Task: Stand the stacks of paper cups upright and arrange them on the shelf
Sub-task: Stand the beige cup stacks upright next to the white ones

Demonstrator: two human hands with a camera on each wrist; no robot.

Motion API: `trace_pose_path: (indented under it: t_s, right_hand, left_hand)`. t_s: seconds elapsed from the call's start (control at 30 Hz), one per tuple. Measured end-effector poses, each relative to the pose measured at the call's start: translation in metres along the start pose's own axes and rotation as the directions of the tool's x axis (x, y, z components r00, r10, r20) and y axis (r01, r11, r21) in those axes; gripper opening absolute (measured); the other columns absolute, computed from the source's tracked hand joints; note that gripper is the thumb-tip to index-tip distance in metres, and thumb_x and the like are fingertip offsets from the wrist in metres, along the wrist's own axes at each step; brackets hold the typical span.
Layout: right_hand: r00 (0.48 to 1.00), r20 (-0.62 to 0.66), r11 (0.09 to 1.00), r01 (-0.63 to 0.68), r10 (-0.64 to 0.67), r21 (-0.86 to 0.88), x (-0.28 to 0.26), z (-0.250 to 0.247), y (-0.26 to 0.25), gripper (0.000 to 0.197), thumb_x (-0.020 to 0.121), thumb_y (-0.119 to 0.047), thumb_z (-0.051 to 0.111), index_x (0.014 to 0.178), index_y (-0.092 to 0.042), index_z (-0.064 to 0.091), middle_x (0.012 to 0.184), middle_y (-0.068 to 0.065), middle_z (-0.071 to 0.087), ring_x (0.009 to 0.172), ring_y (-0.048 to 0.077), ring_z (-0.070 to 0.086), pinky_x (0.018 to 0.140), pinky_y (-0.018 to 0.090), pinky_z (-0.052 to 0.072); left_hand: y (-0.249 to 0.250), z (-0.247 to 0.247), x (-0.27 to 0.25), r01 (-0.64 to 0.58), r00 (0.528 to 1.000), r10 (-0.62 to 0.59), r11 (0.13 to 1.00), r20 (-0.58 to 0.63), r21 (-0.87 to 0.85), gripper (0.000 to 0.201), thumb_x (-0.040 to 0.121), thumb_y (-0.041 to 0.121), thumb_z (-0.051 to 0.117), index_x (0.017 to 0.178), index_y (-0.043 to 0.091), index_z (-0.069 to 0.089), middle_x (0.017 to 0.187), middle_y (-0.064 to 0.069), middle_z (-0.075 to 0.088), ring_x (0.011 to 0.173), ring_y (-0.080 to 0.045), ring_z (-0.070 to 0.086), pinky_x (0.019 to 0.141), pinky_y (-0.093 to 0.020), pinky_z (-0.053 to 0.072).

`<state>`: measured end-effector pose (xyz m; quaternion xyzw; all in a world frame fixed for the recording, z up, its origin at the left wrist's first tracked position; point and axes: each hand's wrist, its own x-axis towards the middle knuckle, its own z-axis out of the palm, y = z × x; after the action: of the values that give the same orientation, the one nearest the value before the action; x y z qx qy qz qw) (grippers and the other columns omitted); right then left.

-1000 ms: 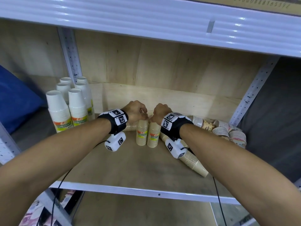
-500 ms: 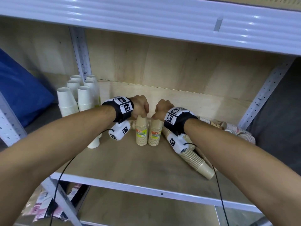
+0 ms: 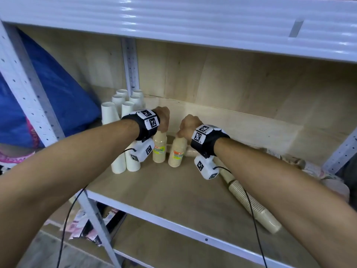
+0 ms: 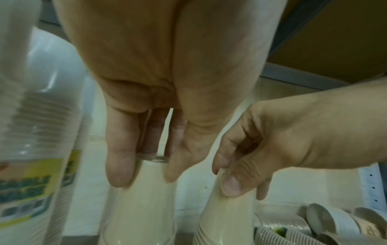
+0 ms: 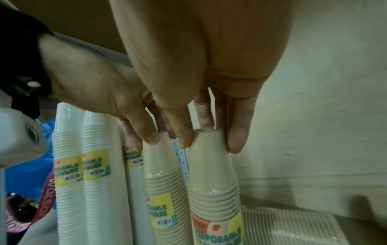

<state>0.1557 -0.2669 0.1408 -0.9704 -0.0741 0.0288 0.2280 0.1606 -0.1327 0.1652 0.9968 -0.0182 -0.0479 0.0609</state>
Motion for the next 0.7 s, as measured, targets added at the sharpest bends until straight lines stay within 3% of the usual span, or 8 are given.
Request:
trace_pose_path:
  t_s: [0.13,0.2,0.23,0.3,0.33,0.47,0.57,0.7]
  right_hand:
    - [1.0,-0.001,1.0,0.016,-0.016,-0.019,0.012,0.012,-0.015,0.036,0.075,-0.023,0.081,0.101,-0.002,0.068,0.104,0.012,0.069,0.086,0.022,0.064,0.068,0.025,0.049]
    - [1.0,0.005,1.0,0.026,-0.026,-0.005,0.017,0.016,-0.018,0.037,0.075,-0.026,0.081,0.101,-0.003,0.068,0.103,0.012,0.068,0.087,0.025,0.065,0.068,0.025,0.05]
    - [1.0,0.008,1.0,0.03,-0.03,0.002,0.02,0.017,-0.019,0.038,0.074,-0.027,0.081,0.101,-0.003,0.068,0.103,0.013,0.068,0.089,0.026,0.066,0.07,0.026,0.051]
    - [0.999,0.014,0.999,0.049,-0.048,-0.004,0.024,0.02,-0.02,0.037,0.075,-0.03,0.08,0.098,-0.004,0.068,0.102,0.013,0.067,0.088,0.028,0.065,0.07,0.028,0.051]
    - [0.998,0.01,0.998,0.056,-0.056,-0.009,0.027,0.021,-0.02,0.036,0.075,-0.031,0.08,0.096,-0.004,0.068,0.101,0.014,0.067,0.086,0.028,0.064,0.069,0.027,0.05]
    - [0.998,-0.019,0.998,0.065,-0.065,-0.002,0.036,0.023,-0.02,0.04,0.073,-0.032,0.081,0.101,-0.006,0.067,0.103,0.013,0.065,0.089,0.03,0.064,0.074,0.032,0.055]
    - [0.996,-0.047,0.997,0.075,-0.075,-0.013,0.043,0.022,-0.017,0.043,0.076,-0.03,0.078,0.109,-0.007,0.064,0.11,0.014,0.062,0.095,0.032,0.063,0.078,0.034,0.055]
    - [0.995,-0.053,0.997,0.079,-0.08,-0.022,0.051,0.02,-0.011,0.043,0.081,-0.026,0.075,0.115,-0.005,0.059,0.116,0.015,0.057,0.1,0.033,0.06,0.083,0.035,0.053]
  left_hand:
    - [-0.012,0.004,0.005,0.006,1.0,-0.007,0.998,0.025,0.07,0.005,0.092,0.01,0.061,0.087,0.008,0.06,0.093,-0.003,0.061,0.093,-0.017,0.058,0.071,-0.025,0.044]
    - [-0.014,0.006,0.008,0.013,0.999,-0.017,0.993,0.03,0.121,0.015,0.091,0.009,0.061,0.104,0.003,0.066,0.117,-0.011,0.065,0.107,-0.025,0.063,0.081,-0.029,0.048]
    - [-0.015,0.008,0.009,0.02,0.999,-0.023,0.993,0.029,0.112,0.007,0.09,0.008,0.061,0.094,0.003,0.065,0.118,-0.014,0.065,0.106,-0.028,0.064,0.08,-0.03,0.049]
    - [-0.019,0.013,0.017,0.021,1.0,-0.022,0.993,0.009,0.114,0.023,0.088,0.006,0.058,0.068,0.008,0.047,0.112,-0.017,0.066,0.098,-0.031,0.066,0.074,-0.033,0.05]
    - [-0.021,0.015,0.02,0.013,1.0,-0.011,0.992,-0.011,0.129,0.025,0.088,0.007,0.058,0.068,0.009,0.043,0.111,-0.015,0.066,0.096,-0.029,0.066,0.073,-0.031,0.05]
    - [-0.026,0.022,0.025,0.03,0.996,-0.024,0.997,-0.085,0.071,0.022,0.092,0.011,0.059,0.075,0.022,0.049,0.118,-0.01,0.063,0.108,-0.025,0.063,0.074,-0.026,0.044]
    - [-0.019,0.023,0.027,0.052,0.997,-0.051,0.999,-0.058,0.008,0.003,0.091,0.006,0.056,0.091,0.008,0.057,0.118,-0.013,0.064,0.106,-0.029,0.064,0.077,-0.029,0.049]
    - [-0.017,0.026,0.034,0.036,0.996,-0.039,0.999,-0.077,-0.037,0.022,0.088,0.003,0.059,0.11,0.003,0.059,0.116,-0.016,0.064,0.102,-0.032,0.066,0.082,-0.037,0.056]
